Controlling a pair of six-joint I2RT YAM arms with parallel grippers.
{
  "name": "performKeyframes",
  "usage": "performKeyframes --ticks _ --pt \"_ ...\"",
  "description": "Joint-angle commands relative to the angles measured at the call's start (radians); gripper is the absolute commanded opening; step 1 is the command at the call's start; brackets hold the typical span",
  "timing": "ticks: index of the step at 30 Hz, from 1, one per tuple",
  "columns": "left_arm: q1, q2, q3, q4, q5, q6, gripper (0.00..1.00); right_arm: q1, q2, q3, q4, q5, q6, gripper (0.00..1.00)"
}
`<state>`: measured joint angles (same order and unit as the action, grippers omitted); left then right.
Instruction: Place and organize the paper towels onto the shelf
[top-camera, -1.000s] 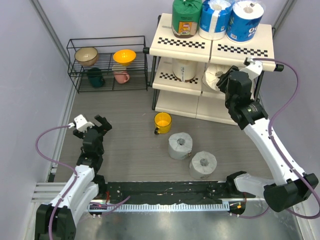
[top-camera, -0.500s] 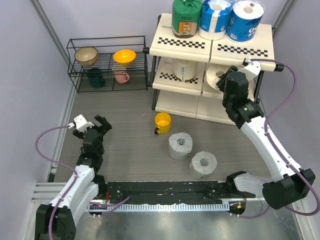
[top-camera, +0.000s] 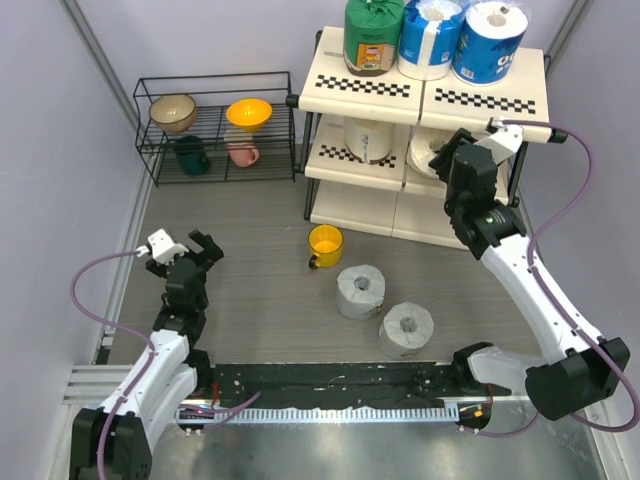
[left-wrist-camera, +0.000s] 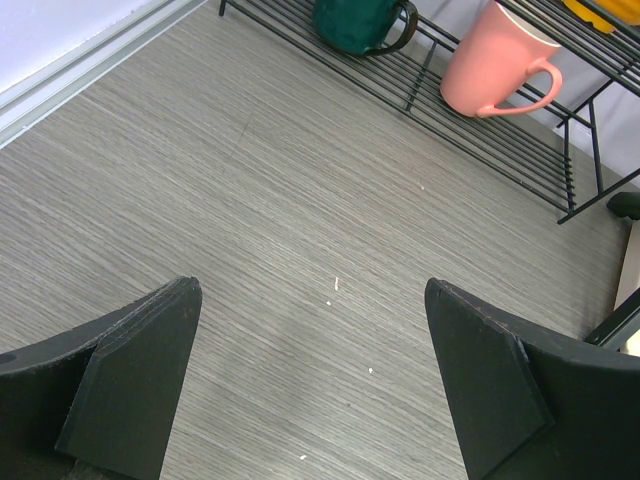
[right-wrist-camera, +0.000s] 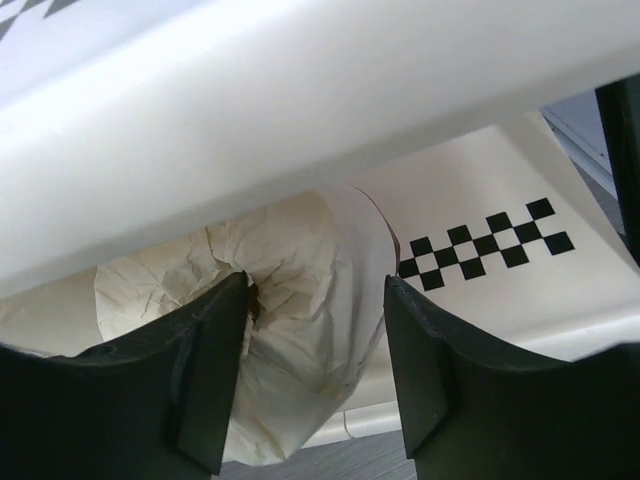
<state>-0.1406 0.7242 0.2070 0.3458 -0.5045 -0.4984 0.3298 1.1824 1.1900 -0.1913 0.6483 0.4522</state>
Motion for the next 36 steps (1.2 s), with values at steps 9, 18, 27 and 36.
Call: performKeyframes --ticks 9,18,27,36 --pt "0.004 0.011 0.006 0.03 -0.014 -0.008 1.0 -0.005 -0.233 -0.098 0.107 0.001 -0.017 0.67" --pt "0.004 0.006 0.005 0.028 -0.023 -0.011 0.99 -0.005 -0.4 -0.19 0.07 -0.045 0.008 0.67" --pt "0.01 0.027 0.085 -0.285 -0.227 -0.256 1.0 -0.005 -0.607 -0.383 -0.003 -0.229 0.101 0.67" --pt "0.01 0.087 0.108 -0.209 -0.097 -0.163 1.0 -0.005 -0.701 -0.474 -0.086 -0.269 0.137 0.67"
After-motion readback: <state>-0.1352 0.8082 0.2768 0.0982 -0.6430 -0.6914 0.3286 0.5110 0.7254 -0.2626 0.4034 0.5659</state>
